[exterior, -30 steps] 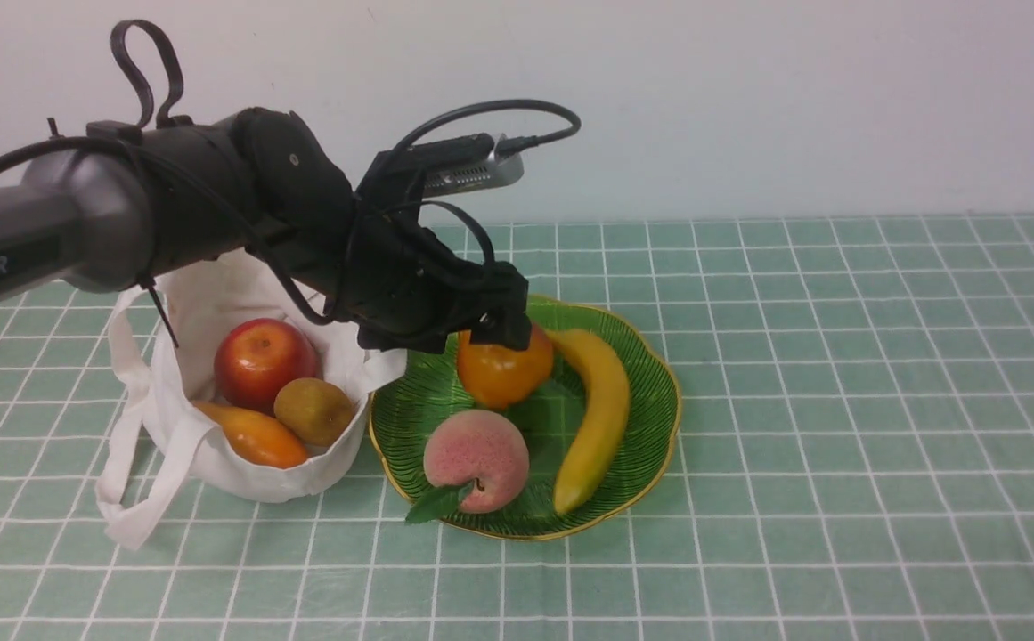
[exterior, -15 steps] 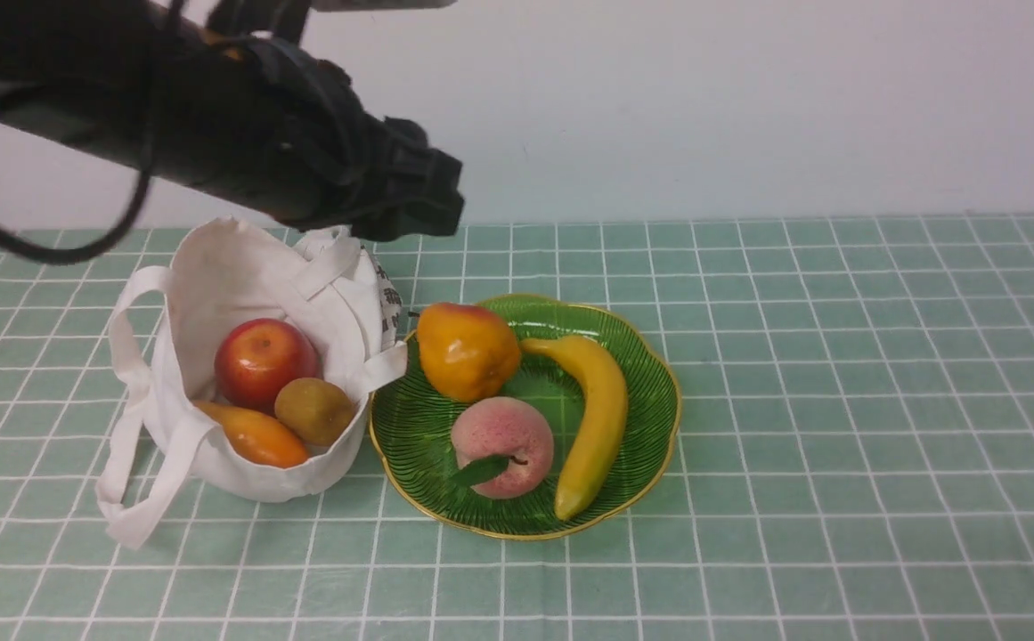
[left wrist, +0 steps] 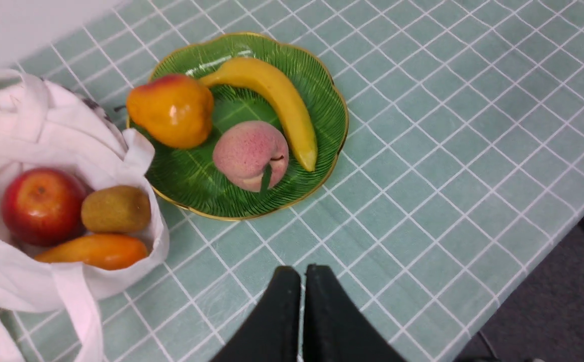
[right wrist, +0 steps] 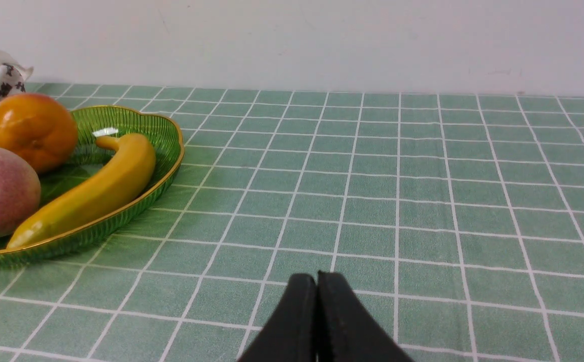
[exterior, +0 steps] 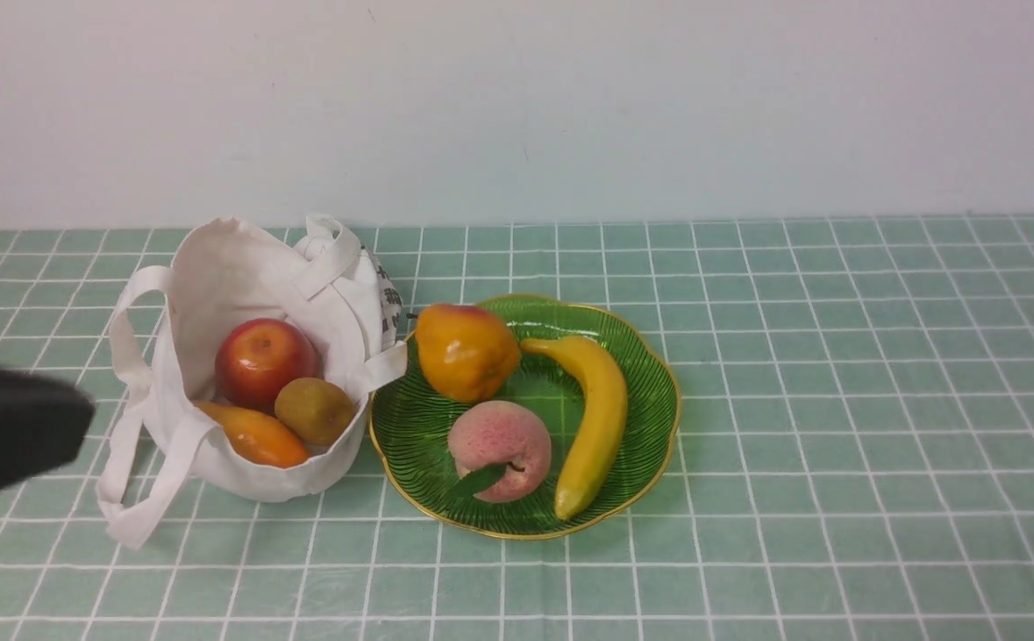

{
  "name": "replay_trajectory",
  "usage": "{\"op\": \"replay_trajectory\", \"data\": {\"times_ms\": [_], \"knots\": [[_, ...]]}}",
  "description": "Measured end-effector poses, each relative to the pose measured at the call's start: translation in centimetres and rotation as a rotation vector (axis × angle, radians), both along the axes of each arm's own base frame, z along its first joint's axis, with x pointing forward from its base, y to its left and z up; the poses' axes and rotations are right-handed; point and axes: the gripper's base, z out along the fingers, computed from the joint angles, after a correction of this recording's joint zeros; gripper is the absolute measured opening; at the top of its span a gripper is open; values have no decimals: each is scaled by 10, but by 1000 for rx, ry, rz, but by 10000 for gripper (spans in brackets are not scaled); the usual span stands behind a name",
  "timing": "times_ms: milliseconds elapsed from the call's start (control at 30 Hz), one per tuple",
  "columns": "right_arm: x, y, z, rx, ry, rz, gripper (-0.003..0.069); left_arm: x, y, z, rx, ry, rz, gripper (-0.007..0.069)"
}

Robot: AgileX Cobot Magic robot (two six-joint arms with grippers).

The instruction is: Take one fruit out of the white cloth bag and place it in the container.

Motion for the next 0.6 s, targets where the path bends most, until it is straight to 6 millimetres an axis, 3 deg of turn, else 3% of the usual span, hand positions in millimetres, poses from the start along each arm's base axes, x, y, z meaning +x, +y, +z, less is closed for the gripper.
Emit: {"op": "replay_trajectory", "data": {"times_ms": [100,167,200,267,400,600], "knots": [[0,0,0,0,0,0,-15,-33,15,-25,-73,-185,39,-8],[0,0,0,0,0,0,-15,-39,21,-31,-90,-272,66,-8],[0,0,0,0,0,0,-15,-49,30,-47,-107,-419,114,-8],[0,0,0,0,0,0,-15,-57,36,-61,-141,-509,146,-8],[0,0,0,0,0,0,-15,-62,38,-85,-278,-500,192,-8],[0,0,0,0,1,0,-15,-49,30,-119,-474,-271,257,-8]]}}
